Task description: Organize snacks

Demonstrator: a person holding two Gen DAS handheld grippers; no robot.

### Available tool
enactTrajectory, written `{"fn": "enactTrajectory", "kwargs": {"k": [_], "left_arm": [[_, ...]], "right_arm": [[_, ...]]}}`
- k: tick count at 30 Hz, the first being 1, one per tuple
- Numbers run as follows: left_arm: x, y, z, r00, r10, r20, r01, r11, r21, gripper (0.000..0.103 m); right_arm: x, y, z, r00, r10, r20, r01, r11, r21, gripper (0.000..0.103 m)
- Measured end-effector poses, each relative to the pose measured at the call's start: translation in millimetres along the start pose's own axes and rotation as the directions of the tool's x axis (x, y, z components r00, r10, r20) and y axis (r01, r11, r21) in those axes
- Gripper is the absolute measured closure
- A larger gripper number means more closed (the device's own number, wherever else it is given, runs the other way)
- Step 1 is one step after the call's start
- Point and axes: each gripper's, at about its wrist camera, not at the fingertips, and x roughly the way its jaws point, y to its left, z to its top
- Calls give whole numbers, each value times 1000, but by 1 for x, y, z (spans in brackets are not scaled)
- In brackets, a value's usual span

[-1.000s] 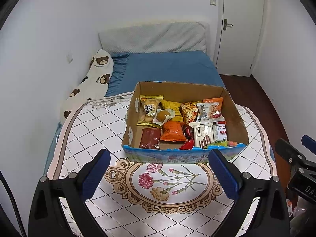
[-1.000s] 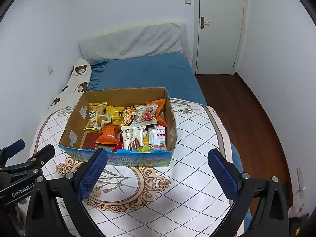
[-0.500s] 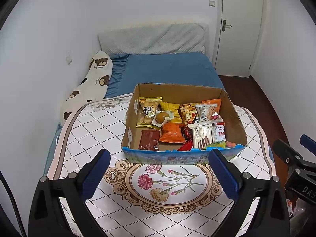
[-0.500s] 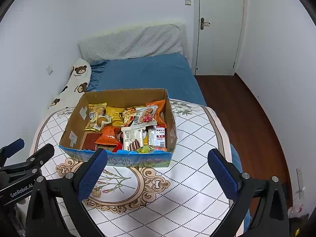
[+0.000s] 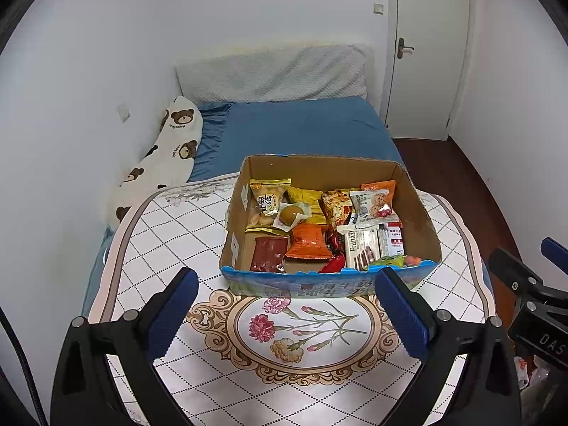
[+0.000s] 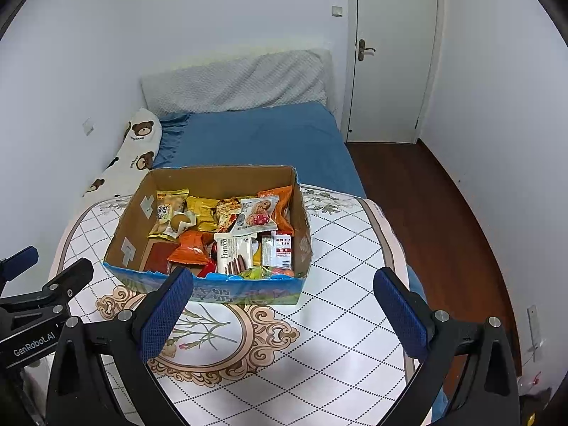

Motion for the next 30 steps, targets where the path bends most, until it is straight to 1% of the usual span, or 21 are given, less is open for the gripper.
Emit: {"fn": "enactTrajectory", "kwargs": {"k": [30], "left_arm": [[-13,-2,-1,1000,1,19,-1,1000,8,1]], "right_arm": [[-10,-3,-2,1000,17,8,-17,1000,20,0]]}}
